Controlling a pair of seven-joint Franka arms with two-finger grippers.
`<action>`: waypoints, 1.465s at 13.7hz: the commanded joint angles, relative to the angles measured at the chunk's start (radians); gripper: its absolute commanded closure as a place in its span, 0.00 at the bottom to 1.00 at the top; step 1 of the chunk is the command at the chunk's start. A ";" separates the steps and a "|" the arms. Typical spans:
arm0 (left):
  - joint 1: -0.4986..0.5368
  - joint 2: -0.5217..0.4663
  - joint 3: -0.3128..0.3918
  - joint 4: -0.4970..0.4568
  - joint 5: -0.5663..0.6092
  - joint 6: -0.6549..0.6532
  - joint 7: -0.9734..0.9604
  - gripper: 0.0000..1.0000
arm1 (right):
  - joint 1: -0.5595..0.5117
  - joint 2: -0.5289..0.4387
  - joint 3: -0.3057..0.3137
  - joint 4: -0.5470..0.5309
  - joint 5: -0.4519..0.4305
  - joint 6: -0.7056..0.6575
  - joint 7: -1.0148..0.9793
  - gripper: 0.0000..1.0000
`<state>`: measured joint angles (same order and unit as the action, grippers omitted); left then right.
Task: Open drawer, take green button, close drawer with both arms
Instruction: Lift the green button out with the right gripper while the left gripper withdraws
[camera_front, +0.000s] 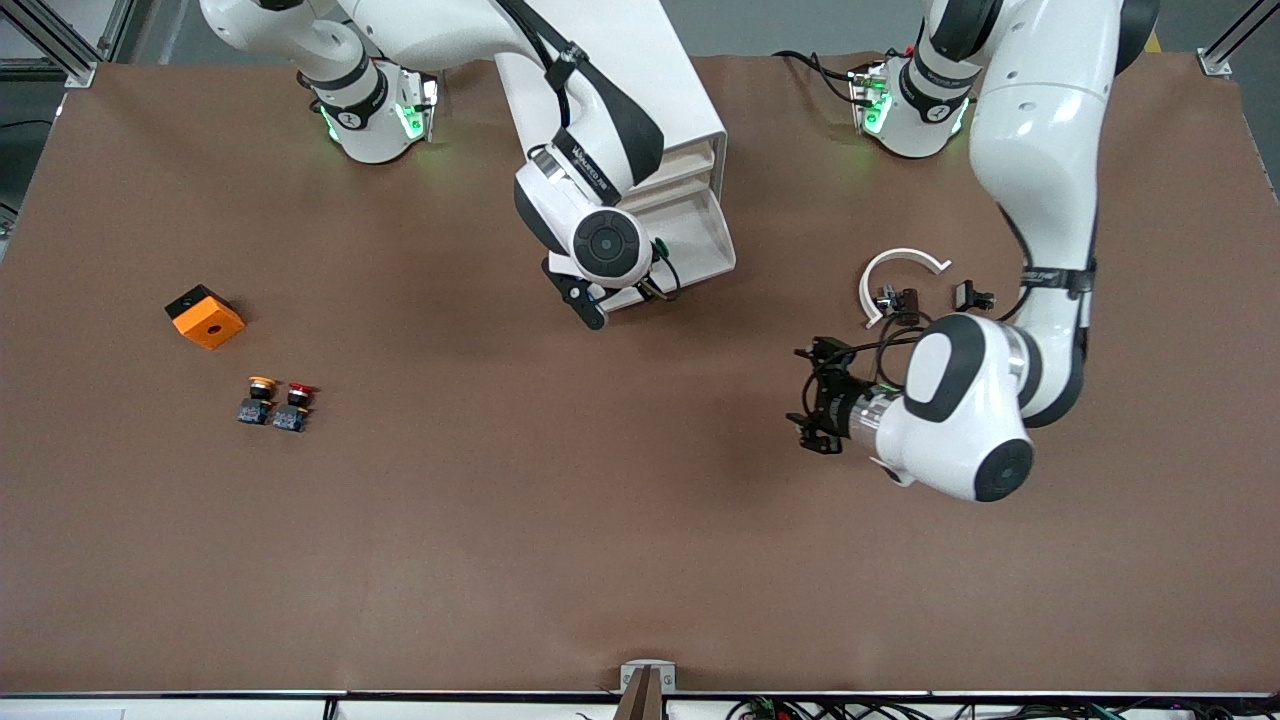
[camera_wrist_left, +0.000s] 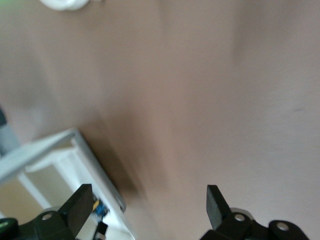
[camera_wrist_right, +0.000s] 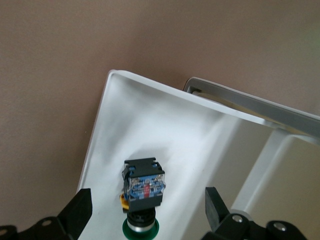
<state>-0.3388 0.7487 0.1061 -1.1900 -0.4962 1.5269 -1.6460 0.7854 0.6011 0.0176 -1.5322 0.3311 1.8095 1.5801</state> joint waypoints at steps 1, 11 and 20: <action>-0.023 -0.075 0.023 -0.017 0.169 0.018 0.168 0.00 | 0.006 0.020 -0.001 0.006 -0.023 0.013 -0.005 0.00; 0.018 -0.209 0.026 -0.026 0.553 0.038 0.983 0.00 | 0.037 0.046 -0.001 0.007 -0.029 0.042 -0.035 0.49; 0.099 -0.318 0.024 -0.026 0.550 0.047 1.377 0.00 | 0.043 0.048 -0.001 0.018 -0.058 0.036 -0.060 0.79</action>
<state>-0.2510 0.4629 0.1301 -1.1891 0.0435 1.5647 -0.3378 0.8208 0.6402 0.0189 -1.5276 0.2934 1.8471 1.5303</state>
